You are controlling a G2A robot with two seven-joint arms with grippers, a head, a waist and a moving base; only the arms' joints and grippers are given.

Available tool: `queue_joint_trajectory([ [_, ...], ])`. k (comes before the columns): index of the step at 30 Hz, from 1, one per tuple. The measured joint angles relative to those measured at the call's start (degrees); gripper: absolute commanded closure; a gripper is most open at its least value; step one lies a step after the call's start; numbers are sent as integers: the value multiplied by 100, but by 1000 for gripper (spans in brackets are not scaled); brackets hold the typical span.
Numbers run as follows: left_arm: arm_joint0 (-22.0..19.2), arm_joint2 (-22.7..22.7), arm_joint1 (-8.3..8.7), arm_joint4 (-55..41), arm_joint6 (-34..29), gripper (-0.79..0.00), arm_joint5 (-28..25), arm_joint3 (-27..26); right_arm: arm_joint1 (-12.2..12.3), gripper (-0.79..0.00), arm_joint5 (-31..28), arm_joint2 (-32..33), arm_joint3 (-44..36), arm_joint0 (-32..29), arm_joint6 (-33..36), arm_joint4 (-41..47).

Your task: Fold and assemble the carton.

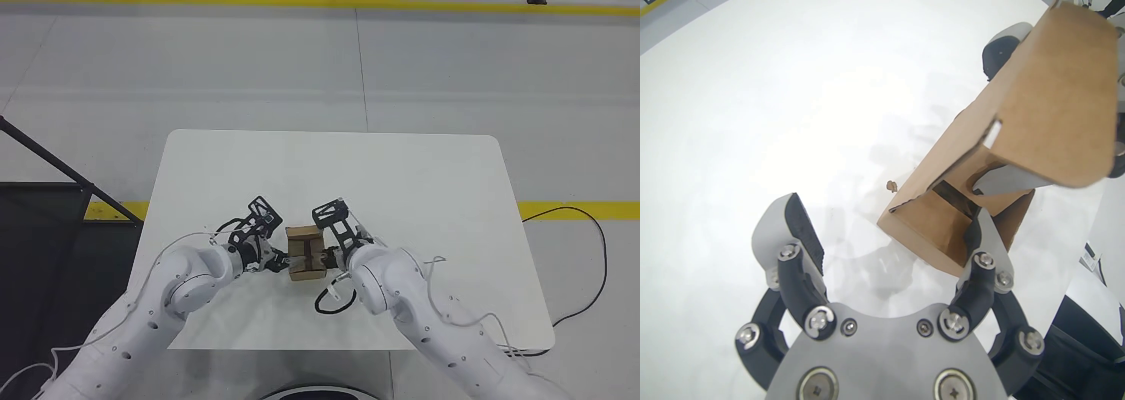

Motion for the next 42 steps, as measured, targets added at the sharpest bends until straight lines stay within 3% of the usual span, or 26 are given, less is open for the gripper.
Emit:
queue_joint_trajectory([
  [12, 44, -180, -27, -48, 135, -785, -143, -118, -44, -785, 97, 293, -258, -277, -72, -53],
  [27, 717, -1015, 88, -97, 827, -785, -629, -603, 45, -785, 378, 1140, -1381, -1301, -512, 16],
  [42, 718, -1016, 88, -101, 833, -785, -630, -601, 46, -785, 409, 1148, -1410, -1322, -497, -4],
])
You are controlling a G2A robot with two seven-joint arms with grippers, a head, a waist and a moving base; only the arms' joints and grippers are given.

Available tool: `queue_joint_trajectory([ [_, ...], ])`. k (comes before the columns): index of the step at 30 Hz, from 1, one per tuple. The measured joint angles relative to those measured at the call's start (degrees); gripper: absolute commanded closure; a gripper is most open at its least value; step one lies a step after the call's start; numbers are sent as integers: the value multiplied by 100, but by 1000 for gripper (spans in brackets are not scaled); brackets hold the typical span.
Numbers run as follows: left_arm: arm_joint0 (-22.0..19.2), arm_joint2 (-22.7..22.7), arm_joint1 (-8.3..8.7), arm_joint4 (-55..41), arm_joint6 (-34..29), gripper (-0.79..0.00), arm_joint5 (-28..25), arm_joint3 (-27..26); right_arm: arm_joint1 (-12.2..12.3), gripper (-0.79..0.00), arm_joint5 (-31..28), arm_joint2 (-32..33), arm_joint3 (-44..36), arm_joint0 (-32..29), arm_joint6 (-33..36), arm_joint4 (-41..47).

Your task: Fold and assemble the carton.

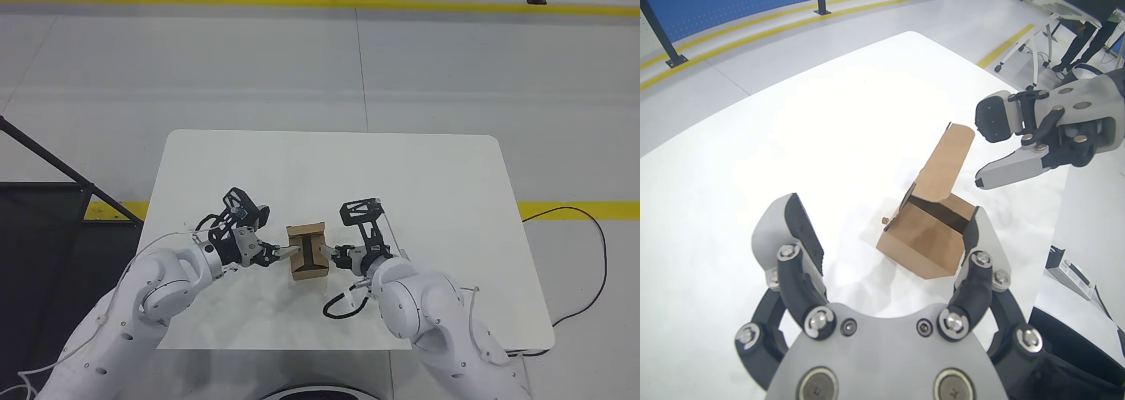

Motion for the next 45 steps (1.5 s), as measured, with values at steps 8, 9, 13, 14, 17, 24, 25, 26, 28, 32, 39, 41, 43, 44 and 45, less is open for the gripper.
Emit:
queue_joint_trajectory([
  [8, 17, -21, -3, 23, 79, -785, 7, -45, 3, -785, -85, 15, -26, -67, -129, -4],
  [9, 37, -38, -5, 66, 143, -785, 19, -69, 6, -785, -142, 35, -58, -119, -255, -14],
  [13, 205, -143, -4, 211, 333, -785, 77, -273, 12, -785, -308, 174, -237, -329, -738, 15],
  [14, 254, -180, -2, 233, 376, -785, 114, -331, 11, -785, -346, 206, -257, -366, -818, 59],
  [17, 413, -273, 1, 263, 471, -785, 259, -485, 12, -785, -591, 301, -265, -396, -948, 239],
  [24, 411, -271, 1, 260, 468, -785, 257, -480, 13, -785, -605, 305, -261, -390, -946, 239],
  [25, 411, -271, 1, 260, 468, -785, 257, -480, 13, -785, -605, 305, -261, -390, -946, 239],
  [26, 411, -271, 1, 260, 468, -785, 257, -480, 13, -785, -605, 305, -261, -390, -946, 239],
  [28, 411, -271, 0, 260, 468, -785, 257, -479, 13, -785, -605, 305, -261, -390, -946, 239],
  [32, 399, -273, -22, 262, 586, -785, 335, -440, 13, -785, -720, 354, -221, -497, -1165, 311],
  [39, 260, -257, -62, 305, 878, -785, 79, -162, 73, -785, -1524, 736, -327, -953, -2125, 593],
  [41, 253, -264, -61, 334, 1004, -785, -220, -73, 116, -785, -2056, 904, -380, -1179, -2501, 754],
  [43, 256, -296, -58, 370, 1139, -785, -486, 21, 161, -785, -2519, 1121, -424, -1400, -2740, 961],
  [44, 259, -304, -57, 394, 1202, -785, -589, 59, 177, -785, -2637, 1211, -460, -1480, -2757, 1017],
  [45, 259, -309, -57, 416, 1268, -785, -689, 98, 188, -785, -2693, 1272, -491, -1533, -2748, 1041],
])
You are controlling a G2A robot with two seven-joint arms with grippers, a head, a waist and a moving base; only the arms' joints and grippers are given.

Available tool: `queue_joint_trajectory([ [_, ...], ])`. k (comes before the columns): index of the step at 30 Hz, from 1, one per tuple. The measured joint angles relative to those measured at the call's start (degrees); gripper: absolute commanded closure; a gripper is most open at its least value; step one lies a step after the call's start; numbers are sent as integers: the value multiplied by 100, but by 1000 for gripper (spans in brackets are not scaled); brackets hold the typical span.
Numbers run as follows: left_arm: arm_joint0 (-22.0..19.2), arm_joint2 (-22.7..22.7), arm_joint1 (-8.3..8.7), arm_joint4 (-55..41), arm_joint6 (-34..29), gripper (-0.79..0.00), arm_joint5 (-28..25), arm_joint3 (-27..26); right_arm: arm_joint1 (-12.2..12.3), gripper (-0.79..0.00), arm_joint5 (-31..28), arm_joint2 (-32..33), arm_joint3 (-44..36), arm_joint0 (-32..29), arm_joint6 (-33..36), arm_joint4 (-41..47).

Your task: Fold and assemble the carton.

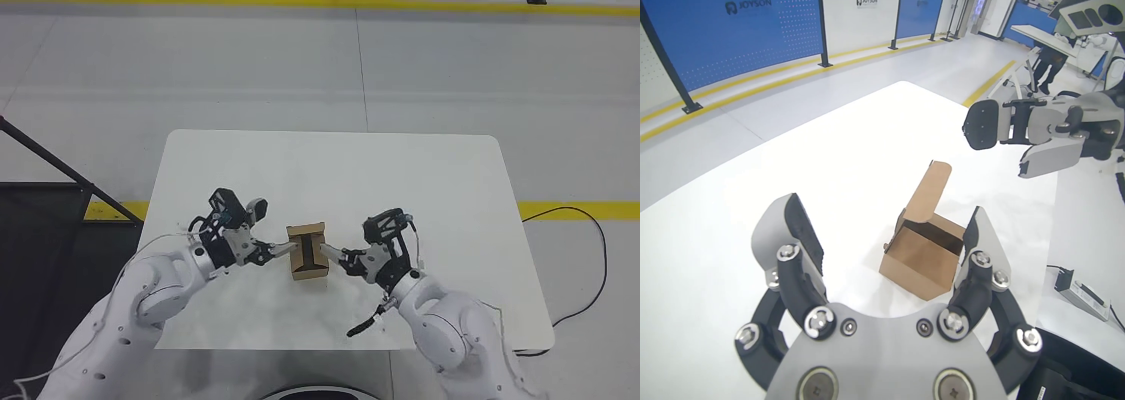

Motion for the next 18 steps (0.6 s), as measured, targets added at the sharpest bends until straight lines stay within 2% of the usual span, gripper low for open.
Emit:
queue_joint_trajectory([
  [3, -6, 1, -4, 20, 158, -785, -255, 109, 3, -785, 0, 19, -15, -12, 25, -2],
  [13, -7, 22, -12, -33, 168, -785, -262, 97, 0, -785, 4, 16, -24, -22, -14, 5],
  [18, -148, 85, -40, -296, 204, -785, -555, 155, -1, -785, -245, 83, 14, -205, -736, 187],
])
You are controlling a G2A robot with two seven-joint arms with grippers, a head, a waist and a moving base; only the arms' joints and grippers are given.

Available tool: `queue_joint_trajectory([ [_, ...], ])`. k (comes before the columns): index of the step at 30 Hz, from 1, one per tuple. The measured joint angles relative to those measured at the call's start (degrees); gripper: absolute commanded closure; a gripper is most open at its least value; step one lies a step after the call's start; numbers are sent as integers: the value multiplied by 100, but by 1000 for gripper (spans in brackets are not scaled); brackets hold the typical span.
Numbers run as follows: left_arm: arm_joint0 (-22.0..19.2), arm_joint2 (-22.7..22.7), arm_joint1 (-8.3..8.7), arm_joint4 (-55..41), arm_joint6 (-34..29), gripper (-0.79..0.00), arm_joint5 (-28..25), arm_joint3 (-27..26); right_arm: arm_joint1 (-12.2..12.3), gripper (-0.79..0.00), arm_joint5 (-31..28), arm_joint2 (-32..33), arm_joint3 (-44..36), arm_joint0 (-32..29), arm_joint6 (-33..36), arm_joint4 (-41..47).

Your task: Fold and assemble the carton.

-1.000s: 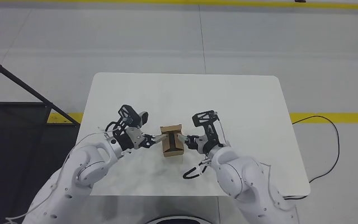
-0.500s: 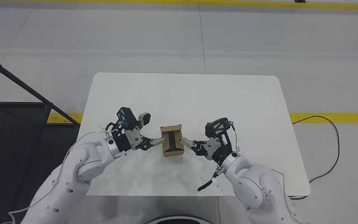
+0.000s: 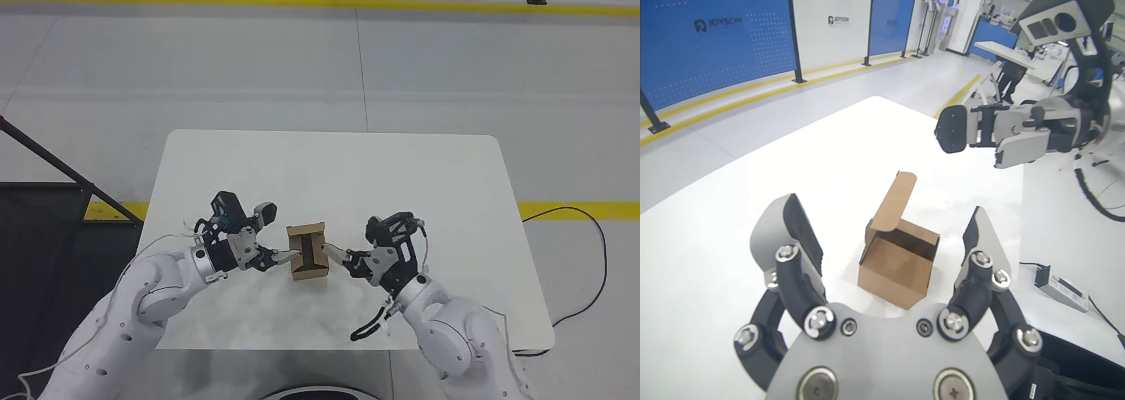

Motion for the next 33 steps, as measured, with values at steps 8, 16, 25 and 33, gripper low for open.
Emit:
queue_joint_trajectory([
  [8, -40, -14, -25, 129, 227, -785, 4, 61, 32, -785, -770, 114, 190, -9, -383, 172],
  [16, -31, -5, -29, 133, 213, -785, 43, 33, 33, -785, -817, 96, 226, 4, -384, 161],
  [25, -131, -106, -36, 130, 75, -785, -144, 397, 80, -785, -2183, 43, 1109, 464, -1058, -480],
  [33, -197, -101, -36, 474, 301, -785, -678, 811, 66, -785, -2263, -33, 1455, 706, -1352, -723],
])
